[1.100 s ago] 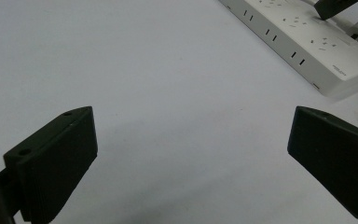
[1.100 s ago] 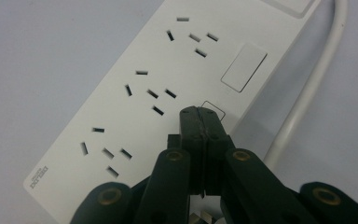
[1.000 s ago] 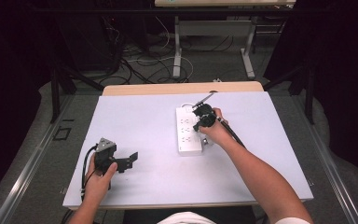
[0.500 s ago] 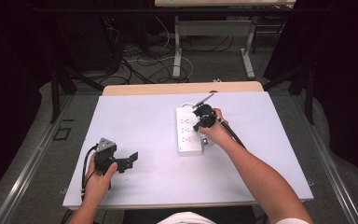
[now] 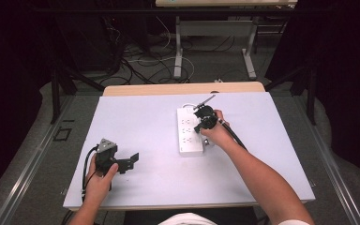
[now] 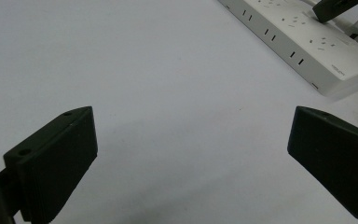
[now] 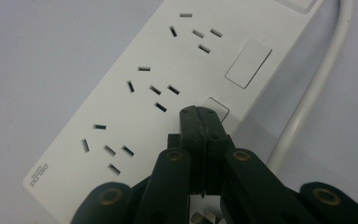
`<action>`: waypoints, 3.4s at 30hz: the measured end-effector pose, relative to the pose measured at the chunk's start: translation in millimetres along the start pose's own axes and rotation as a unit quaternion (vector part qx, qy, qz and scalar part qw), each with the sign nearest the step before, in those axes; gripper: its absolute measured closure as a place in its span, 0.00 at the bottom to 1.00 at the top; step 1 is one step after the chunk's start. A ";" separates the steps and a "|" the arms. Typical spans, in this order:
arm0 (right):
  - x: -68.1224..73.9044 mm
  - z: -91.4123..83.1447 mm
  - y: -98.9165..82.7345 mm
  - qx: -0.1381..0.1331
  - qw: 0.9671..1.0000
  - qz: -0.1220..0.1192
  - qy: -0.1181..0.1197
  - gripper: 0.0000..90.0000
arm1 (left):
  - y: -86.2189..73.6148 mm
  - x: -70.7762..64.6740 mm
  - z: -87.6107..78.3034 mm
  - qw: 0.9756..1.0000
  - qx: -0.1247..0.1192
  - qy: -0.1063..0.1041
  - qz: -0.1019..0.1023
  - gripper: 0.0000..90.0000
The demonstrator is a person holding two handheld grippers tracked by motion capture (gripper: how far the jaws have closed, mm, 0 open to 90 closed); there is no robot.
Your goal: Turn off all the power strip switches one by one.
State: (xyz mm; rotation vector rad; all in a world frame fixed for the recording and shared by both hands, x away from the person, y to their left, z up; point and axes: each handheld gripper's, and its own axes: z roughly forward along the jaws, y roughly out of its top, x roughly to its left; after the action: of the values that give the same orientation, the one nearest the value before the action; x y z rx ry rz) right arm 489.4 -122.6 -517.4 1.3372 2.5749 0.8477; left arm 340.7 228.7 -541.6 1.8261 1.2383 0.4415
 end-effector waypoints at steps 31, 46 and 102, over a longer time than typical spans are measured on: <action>0.8 -8.0 -0.4 0.002 1.000 0.006 0.005 1.00 | 0.1 0.6 -1.1 1.000 0.005 -0.003 0.004 0.02; 11.8 -18.3 -3.7 0.001 1.000 -0.026 0.011 1.00 | 0.3 0.4 -1.1 1.000 0.005 -0.003 0.005 0.02; 23.5 -19.5 -22.8 0.043 0.997 -0.065 0.010 1.00 | 0.0 -0.1 -1.4 1.000 -0.003 -0.001 0.003 0.02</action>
State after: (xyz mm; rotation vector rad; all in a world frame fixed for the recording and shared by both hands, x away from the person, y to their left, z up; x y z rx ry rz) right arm 452.1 -122.8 -509.7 1.1707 2.7070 0.7396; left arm 339.7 229.2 -540.7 1.8251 1.2302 0.4469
